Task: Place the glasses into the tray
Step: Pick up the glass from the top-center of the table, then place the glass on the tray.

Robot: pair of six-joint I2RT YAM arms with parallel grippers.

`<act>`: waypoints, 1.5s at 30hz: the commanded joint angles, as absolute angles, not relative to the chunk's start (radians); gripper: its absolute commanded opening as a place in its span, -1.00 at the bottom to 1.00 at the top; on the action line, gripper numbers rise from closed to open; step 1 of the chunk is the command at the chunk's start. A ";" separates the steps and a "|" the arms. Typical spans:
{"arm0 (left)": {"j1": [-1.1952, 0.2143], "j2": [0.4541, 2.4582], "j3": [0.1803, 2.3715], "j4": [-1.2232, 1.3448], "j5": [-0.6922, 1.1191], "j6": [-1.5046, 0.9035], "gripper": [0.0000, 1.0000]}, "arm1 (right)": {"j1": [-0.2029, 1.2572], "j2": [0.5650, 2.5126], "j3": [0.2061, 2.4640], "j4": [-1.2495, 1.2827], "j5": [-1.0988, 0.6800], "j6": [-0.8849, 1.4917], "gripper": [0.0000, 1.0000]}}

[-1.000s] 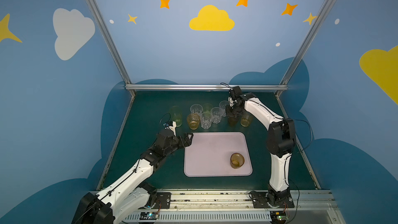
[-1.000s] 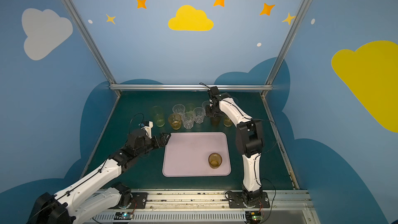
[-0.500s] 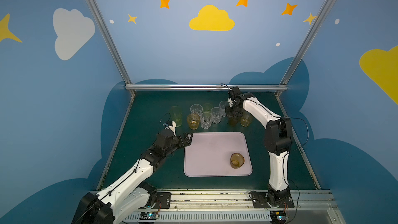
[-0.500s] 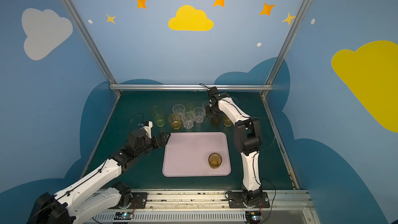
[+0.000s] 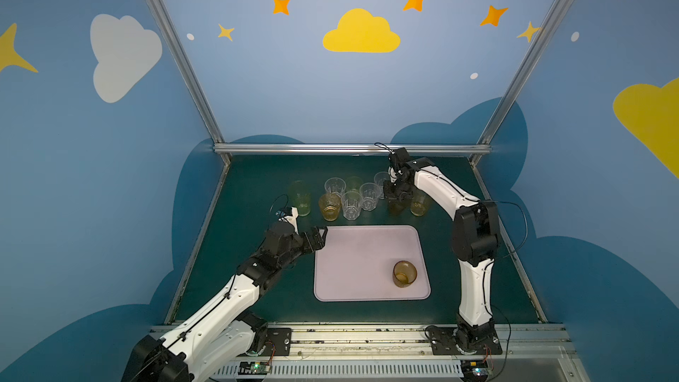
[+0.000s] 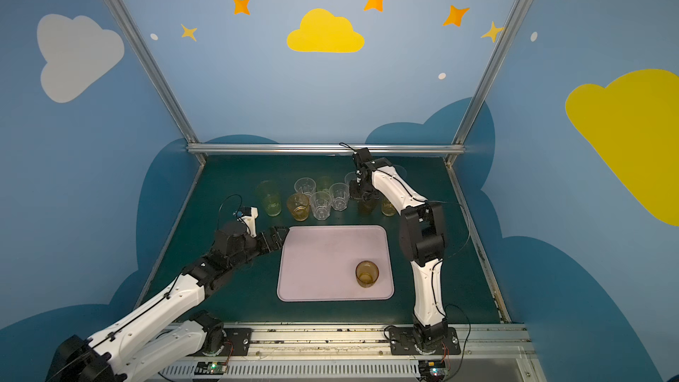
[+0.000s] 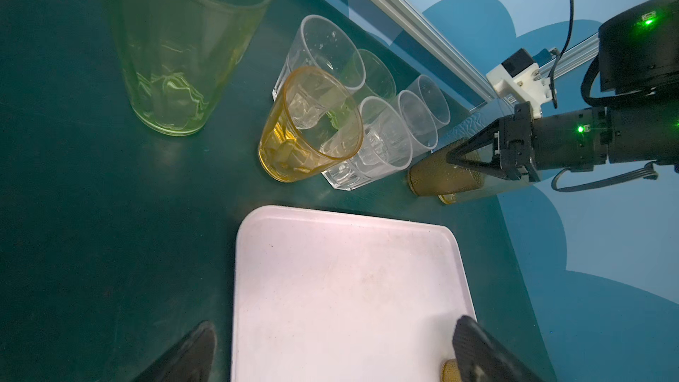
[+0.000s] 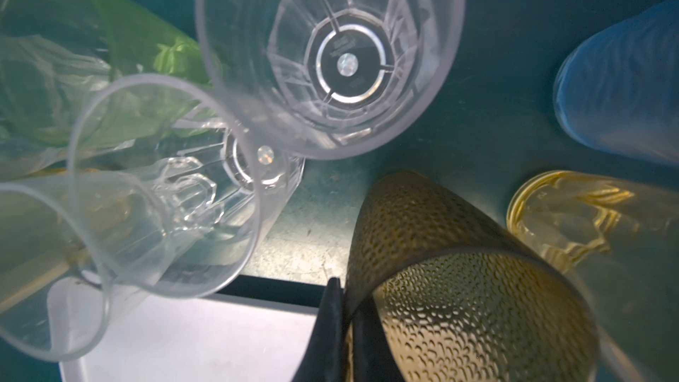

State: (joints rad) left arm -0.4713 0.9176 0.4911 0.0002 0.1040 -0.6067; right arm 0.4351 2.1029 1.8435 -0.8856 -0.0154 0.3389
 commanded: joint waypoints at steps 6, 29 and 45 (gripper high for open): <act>-0.469 0.900 0.482 -0.026 0.069 -0.592 0.99 | 0.458 1.988 1.817 -0.935 -0.016 0.355 -1.00; -0.469 0.910 0.488 -0.018 0.054 -0.574 0.99 | 0.613 1.660 1.558 -1.049 0.034 0.390 -1.00; -0.469 0.893 0.477 -0.010 0.078 -0.574 0.99 | 0.717 1.616 1.322 -1.000 0.034 0.512 -1.00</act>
